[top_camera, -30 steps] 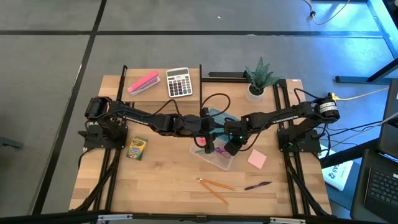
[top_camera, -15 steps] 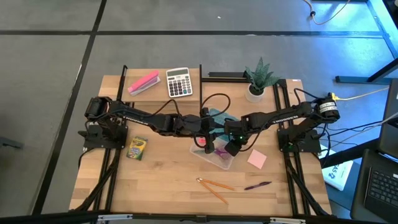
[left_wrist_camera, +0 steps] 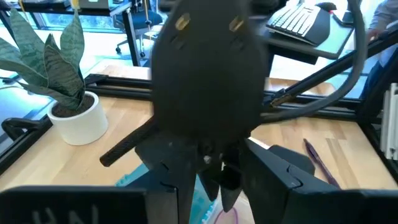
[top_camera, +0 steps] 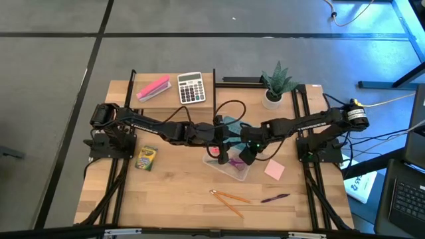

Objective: Pack school essentials
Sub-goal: Adjust the supply box, then put the crayon box into the supply box

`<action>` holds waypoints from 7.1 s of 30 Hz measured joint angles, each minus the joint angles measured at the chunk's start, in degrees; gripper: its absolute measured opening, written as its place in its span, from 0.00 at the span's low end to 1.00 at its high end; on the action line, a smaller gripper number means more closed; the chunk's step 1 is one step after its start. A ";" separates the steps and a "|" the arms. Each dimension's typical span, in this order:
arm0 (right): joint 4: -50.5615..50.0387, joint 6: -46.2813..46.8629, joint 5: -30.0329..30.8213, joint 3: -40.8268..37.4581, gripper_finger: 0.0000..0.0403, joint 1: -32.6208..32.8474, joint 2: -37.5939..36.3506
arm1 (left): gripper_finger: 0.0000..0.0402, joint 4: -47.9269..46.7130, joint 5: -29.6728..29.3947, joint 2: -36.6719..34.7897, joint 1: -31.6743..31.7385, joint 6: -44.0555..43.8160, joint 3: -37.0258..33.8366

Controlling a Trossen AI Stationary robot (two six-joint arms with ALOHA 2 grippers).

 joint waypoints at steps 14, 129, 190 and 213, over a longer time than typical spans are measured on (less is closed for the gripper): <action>6.51 -7.63 -2.33 -0.43 0.29 4.12 0.76 | 0.29 -6.35 -5.58 -7.06 -1.06 3.89 0.00; 23.26 -37.53 -8.96 -0.50 0.29 4.28 -13.02 | 0.28 -81.36 14.31 -23.11 -15.48 -84.45 -10.99; 23.22 -37.59 -8.96 -0.47 0.29 4.28 -12.99 | 0.96 -78.98 11.38 -33.96 -24.05 -100.93 -24.39; 23.22 -37.55 -8.96 -0.47 0.29 4.28 -12.99 | 0.99 -74.11 17.86 -28.97 -24.03 -102.56 -32.29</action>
